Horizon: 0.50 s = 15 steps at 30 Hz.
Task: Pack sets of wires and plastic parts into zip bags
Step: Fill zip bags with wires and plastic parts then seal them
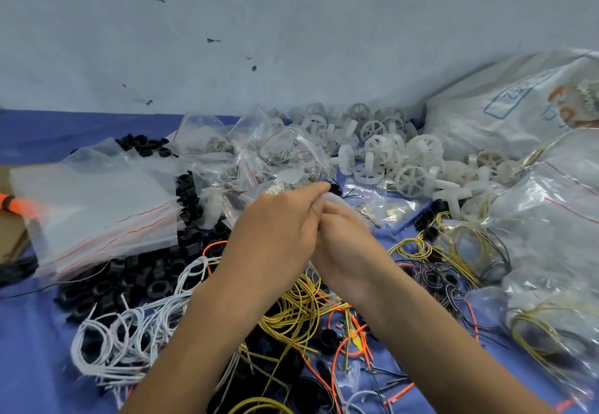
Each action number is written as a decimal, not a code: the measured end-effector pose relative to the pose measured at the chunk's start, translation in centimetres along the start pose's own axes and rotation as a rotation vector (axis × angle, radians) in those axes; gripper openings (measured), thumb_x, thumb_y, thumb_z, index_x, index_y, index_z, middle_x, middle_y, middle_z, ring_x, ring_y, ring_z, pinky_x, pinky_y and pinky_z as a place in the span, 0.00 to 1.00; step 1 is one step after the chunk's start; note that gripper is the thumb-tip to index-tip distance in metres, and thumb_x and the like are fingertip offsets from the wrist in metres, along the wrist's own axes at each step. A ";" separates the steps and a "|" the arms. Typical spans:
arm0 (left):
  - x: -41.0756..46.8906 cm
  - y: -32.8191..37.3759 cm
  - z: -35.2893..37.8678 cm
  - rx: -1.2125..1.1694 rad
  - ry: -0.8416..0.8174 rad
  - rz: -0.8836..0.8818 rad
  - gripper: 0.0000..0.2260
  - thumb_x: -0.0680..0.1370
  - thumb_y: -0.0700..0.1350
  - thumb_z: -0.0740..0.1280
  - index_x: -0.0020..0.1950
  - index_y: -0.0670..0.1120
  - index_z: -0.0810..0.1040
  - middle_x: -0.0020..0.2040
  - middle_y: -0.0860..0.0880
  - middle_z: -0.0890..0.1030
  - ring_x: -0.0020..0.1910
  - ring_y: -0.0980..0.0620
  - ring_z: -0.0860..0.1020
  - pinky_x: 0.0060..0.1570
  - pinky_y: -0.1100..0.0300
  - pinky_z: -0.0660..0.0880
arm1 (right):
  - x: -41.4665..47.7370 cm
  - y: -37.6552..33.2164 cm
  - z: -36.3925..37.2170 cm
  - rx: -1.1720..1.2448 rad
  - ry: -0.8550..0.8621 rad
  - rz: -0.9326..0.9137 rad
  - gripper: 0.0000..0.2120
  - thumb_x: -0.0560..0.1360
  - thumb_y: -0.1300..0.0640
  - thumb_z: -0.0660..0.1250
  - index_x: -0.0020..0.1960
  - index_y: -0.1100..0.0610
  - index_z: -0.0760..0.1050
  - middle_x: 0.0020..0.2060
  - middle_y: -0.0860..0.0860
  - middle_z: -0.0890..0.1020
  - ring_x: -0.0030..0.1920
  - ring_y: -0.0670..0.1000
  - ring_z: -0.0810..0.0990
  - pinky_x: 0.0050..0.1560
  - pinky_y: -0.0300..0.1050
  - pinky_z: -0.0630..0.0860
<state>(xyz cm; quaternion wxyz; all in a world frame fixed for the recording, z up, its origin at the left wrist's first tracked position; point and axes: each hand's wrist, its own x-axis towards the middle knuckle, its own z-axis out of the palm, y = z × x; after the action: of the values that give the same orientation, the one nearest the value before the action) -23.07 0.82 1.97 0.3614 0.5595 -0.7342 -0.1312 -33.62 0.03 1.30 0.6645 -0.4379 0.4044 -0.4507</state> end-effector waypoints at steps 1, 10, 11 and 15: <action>0.1 -0.2 -0.1 -0.002 0.018 -0.013 0.15 0.84 0.50 0.59 0.70 0.58 0.75 0.57 0.51 0.84 0.58 0.48 0.80 0.57 0.50 0.75 | 0.0 0.1 -0.1 -0.061 -0.037 0.001 0.17 0.80 0.73 0.50 0.51 0.60 0.75 0.36 0.50 0.85 0.41 0.45 0.85 0.36 0.38 0.79; 0.6 -1.7 -0.9 -0.050 0.106 -0.085 0.14 0.83 0.50 0.60 0.67 0.55 0.78 0.46 0.51 0.85 0.45 0.49 0.80 0.40 0.59 0.70 | -3.6 -4.7 -2.7 -0.310 -0.122 -0.314 0.15 0.73 0.63 0.64 0.56 0.53 0.84 0.54 0.50 0.85 0.57 0.49 0.82 0.56 0.42 0.79; 0.6 -1.8 -1.0 -0.044 0.102 -0.083 0.14 0.83 0.51 0.60 0.67 0.55 0.78 0.47 0.53 0.85 0.45 0.52 0.80 0.41 0.60 0.70 | -3.0 -5.6 -2.9 -0.362 -0.055 -0.393 0.14 0.73 0.64 0.64 0.54 0.54 0.84 0.52 0.51 0.85 0.53 0.50 0.83 0.53 0.41 0.80; 0.6 -1.8 -1.3 -0.018 0.063 -0.102 0.13 0.83 0.51 0.60 0.66 0.56 0.79 0.49 0.56 0.85 0.45 0.57 0.79 0.44 0.62 0.71 | 2.4 -7.4 -4.1 -0.647 0.128 -0.478 0.12 0.76 0.66 0.65 0.52 0.55 0.83 0.45 0.51 0.86 0.42 0.46 0.80 0.46 0.40 0.79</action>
<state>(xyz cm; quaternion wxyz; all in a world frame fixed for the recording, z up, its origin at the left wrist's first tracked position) -20.92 -0.03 2.05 0.3823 0.5969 -0.6917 -0.1382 -38.59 -4.73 6.73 0.3425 -0.6770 0.4529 -0.4683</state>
